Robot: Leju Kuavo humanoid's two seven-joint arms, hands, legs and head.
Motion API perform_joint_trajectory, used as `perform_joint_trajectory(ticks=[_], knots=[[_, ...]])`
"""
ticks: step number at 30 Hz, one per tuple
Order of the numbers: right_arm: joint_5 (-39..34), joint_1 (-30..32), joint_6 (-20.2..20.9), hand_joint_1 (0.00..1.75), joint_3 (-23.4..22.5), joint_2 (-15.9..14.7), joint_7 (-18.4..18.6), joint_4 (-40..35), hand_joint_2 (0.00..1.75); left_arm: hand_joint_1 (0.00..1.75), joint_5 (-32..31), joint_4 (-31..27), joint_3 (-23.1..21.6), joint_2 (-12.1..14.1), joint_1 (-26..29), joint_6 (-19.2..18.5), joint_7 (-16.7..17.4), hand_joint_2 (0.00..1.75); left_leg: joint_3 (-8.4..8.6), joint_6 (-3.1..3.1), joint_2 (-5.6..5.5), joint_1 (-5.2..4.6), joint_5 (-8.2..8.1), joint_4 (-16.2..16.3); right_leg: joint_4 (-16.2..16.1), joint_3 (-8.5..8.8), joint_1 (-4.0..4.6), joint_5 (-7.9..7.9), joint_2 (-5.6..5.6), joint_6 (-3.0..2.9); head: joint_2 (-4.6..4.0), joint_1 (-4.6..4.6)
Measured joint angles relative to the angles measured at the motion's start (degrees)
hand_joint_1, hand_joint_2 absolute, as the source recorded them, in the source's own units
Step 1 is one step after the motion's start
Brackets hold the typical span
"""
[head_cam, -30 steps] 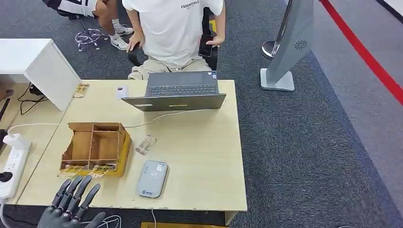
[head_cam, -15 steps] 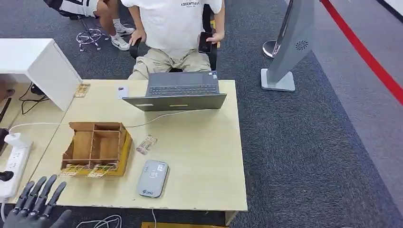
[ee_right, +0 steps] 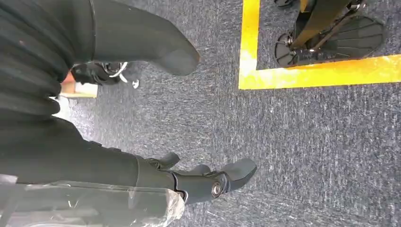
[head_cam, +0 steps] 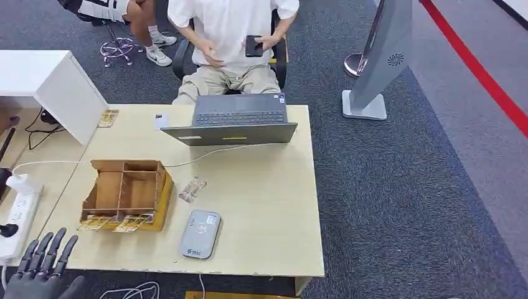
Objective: Pass the card to the sensor for recognition and then transmit it.
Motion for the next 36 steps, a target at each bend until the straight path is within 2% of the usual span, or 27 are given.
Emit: perform_joint_trajectory(ticks=[11, 18, 25, 34, 36], knots=[[1.2, -0.3, 0.2, 0.0, 0.9, 0.0, 0.0, 0.0, 1.75, 0.0, -3.2, 5.6, -1.6, -1.2, -7.2, 0.0, 0.0, 1.75, 0.06, -0.02, 0.02, 0.0, 0.02, 0.0, 0.0, 0.0, 0.0, 0.04, 0.01, -0.04, 0.0, 0.0], [1.5, -0.4, 0.3, 0.0, 1.6, 0.0, 0.1, 0.0, 1.75, 0.0, -5.0, 8.7, -5.5, -1.4, -10.6, 0.0, 3.5, 1.75, 0.06, -0.01, 0.02, 0.0, 0.02, 0.0, 0.0, 0.0, 0.0, 0.04, 0.02, -0.04, 0.0, 0.0], [1.8, -0.4, 0.5, 0.0, 1.8, -0.2, 0.1, 0.0, 1.75, 0.0, -4.9, 9.9, -9.8, -0.7, -12.2, 0.0, 7.7, 1.75, 0.07, -0.01, 0.03, 0.0, 0.02, 0.0, 0.0, -0.01, 0.0, 0.04, 0.04, -0.04, 0.0, 0.02], [1.8, -0.5, 0.5, 0.0, 1.8, -0.2, 0.1, 0.0, 1.75, 0.0, -4.8, 9.9, -10.3, -0.5, -12.2, 0.0, 8.1, 1.75, 0.08, -0.02, 0.04, 0.0, 0.02, 0.0, 0.0, -0.01, 0.0, 0.04, 0.05, -0.04, 0.0, -0.02], [1.8, -0.4, 0.7, 0.0, 1.8, -0.2, 0.1, 0.0, 1.75, 0.0, -4.6, 9.9, -11.6, -0.2, -12.2, 0.0, 8.7, 1.75, 0.08, -0.02, 0.05, 0.0, 0.02, 0.0, 0.0, -0.01, 0.0, 0.05, 0.06, -0.04, 0.0, 0.0]])
